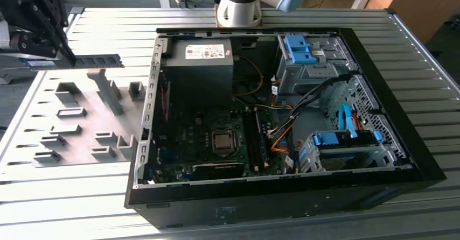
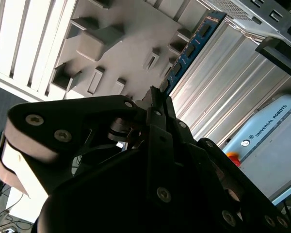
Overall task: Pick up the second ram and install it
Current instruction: 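Pick up the second ram and move it above second insertion slot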
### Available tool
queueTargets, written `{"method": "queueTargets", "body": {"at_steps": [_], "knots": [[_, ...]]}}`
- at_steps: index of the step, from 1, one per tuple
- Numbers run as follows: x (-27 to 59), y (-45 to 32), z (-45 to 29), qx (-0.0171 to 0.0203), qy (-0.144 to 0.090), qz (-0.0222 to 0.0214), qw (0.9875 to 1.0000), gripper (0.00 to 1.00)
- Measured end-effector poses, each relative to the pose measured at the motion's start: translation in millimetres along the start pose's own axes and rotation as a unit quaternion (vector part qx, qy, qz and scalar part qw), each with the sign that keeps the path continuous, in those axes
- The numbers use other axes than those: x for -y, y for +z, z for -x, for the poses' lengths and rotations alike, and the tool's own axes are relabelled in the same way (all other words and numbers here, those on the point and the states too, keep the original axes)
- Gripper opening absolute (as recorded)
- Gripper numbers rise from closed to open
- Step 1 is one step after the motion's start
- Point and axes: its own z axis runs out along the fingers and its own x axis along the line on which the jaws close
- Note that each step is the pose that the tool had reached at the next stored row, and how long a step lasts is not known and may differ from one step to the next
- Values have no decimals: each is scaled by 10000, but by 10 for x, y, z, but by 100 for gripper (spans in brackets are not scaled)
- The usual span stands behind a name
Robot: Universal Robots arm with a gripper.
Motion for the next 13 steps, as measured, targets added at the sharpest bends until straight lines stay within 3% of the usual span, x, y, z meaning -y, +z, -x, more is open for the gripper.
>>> {"method": "queueTargets", "body": {"at_steps": [13], "knots": [[128,-4,1,0,0,0,10000,14]]}}
